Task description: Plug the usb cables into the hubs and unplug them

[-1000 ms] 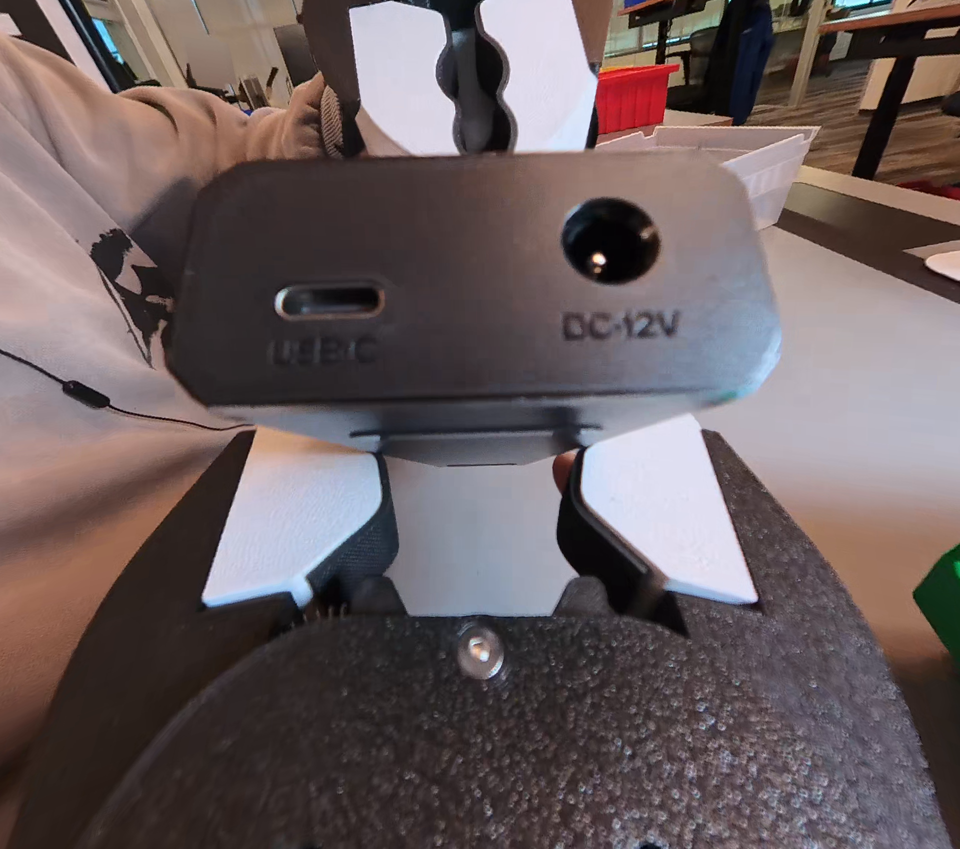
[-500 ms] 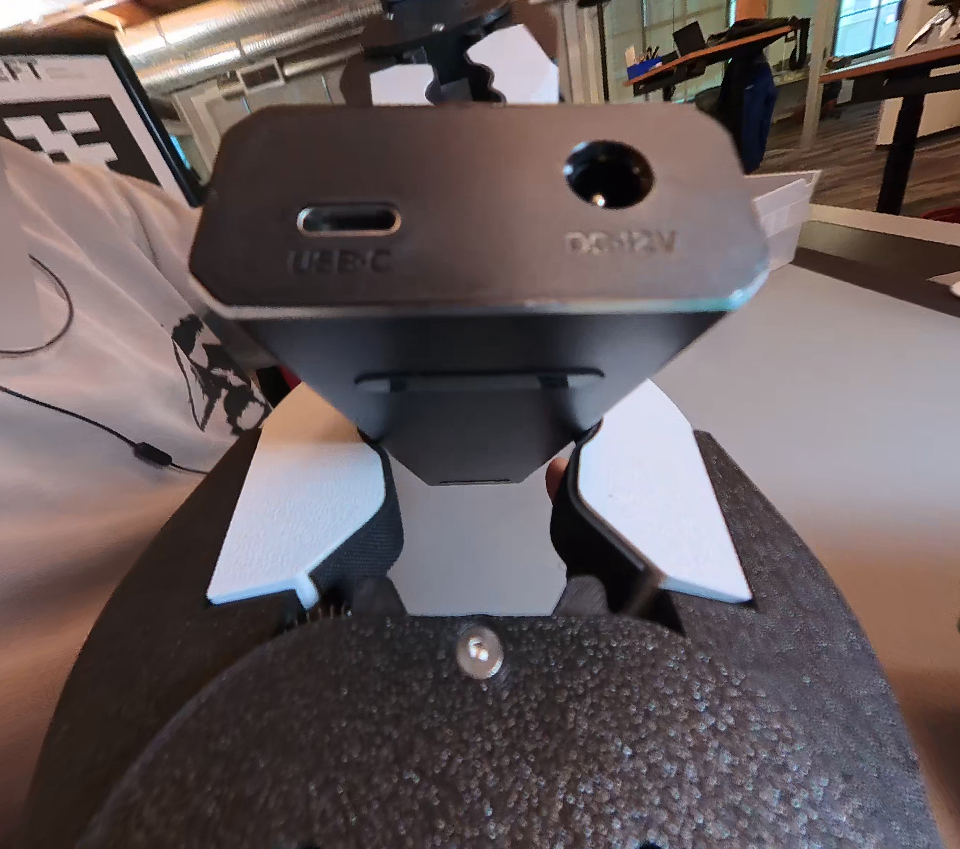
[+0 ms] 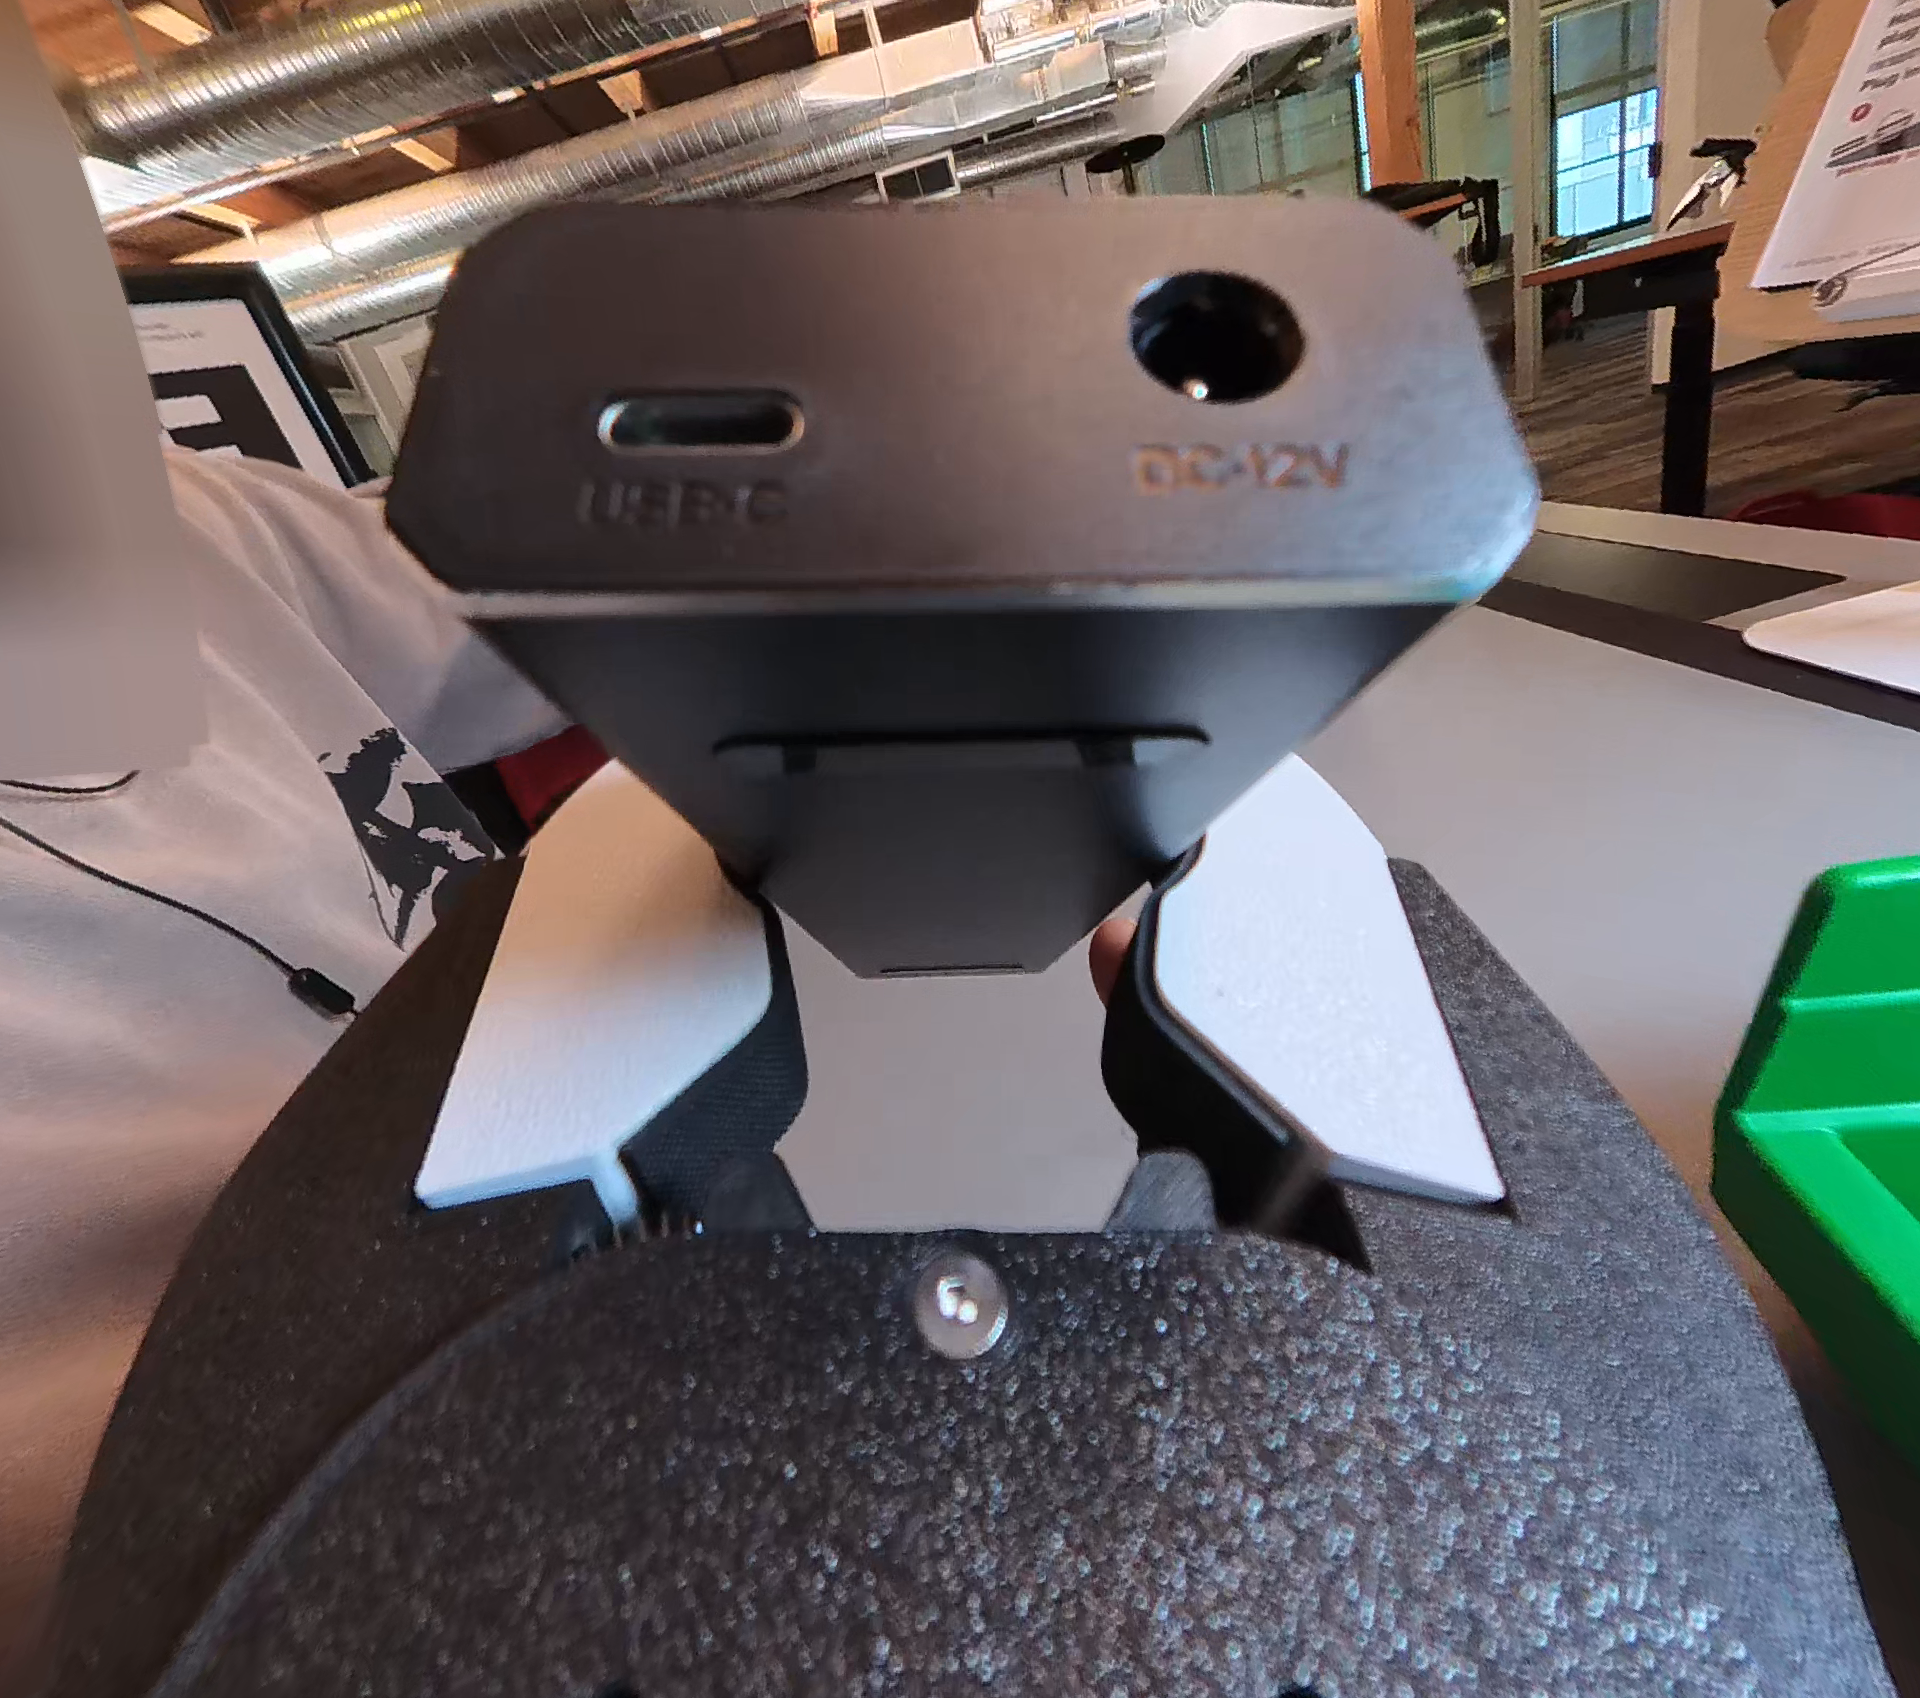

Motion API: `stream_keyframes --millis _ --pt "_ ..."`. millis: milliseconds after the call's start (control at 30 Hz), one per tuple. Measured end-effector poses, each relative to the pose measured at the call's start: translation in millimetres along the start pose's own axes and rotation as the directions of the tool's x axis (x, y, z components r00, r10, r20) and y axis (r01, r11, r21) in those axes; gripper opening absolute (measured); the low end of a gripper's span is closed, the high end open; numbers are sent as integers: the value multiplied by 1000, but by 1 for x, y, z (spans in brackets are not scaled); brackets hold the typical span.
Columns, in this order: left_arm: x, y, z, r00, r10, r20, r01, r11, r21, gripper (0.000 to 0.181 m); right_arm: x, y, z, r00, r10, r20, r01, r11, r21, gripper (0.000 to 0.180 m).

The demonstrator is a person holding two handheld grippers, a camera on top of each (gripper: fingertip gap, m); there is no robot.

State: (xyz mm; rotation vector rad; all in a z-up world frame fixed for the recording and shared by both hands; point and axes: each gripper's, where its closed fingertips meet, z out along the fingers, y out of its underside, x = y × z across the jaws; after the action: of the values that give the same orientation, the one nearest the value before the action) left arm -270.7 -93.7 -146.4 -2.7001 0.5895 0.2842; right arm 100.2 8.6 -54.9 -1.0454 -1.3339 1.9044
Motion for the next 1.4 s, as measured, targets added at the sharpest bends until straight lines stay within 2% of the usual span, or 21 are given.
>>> stream_keyframes --millis 33,100,300,367,400,500,600,667,767,867,1033,1200,1267,1400 --pt "1 10 10 1000 2 -22 -3 999 -48 23 0 1 1 1000 0 2 0 1000 -5 72" --pt "4 20 25 998 2 -56 -8 995 -103 23 1 3 1 1000 6 3 -6 1000 -14 72" --pt "19 19 56 990 -9 -144 -14 988 -156 20 6 9 0 1000 19 -6 -19 999 -39 72" --pt "23 18 62 986 -15 -169 -14 985 -172 5 6 9 0 1000 13 -9 -13 999 -43 72" --pt "20 18 63 988 -17 -154 -11 983 -181 5 6 8 -1 1000 8 -10 -9 999 -42 72" --pt "18 10 50 984 -78 -160 51 985 -164 5 5 5 -3 1000 0 -11 0 999 -37 72" --pt "11 -14 13 976 -156 -154 154 988 -24 5 4 3 -4 1000 -7 -10 6 999 -32 72" --pt "8 -35 -22 967 -194 -165 215 969 120 5 2 1 -5 1000 -15 -8 14 999 -30 72" --pt "11 -68 -83 950 -234 -205 295 887 355 5 -1 -1 -5 1000 -21 0 21 999 -26 72" --pt "24 -98 -139 908 -273 -316 410 727 551 4 -4 -2 -4 1000 -29 7 29 999 -25 72" --pt "63 -126 -184 819 -251 -516 569 479 669 4 -11 -6 -3 999 -44 15 44 999 -16 72" --pt "111 -140 -171 724 -210 -657 683 352 640 4 -13 -8 -6 999 -51 18 51 999 -6 72" --pt "129 -145 -150 658 -209 -724 747 308 590 4 -13 -8 -7 999 -49 18 49 999 -5 72" --pt "155 -152 -84 473 -238 -848 874 245 419 4 -10 -4 -6 999 -39 14 39 999 -18 72"
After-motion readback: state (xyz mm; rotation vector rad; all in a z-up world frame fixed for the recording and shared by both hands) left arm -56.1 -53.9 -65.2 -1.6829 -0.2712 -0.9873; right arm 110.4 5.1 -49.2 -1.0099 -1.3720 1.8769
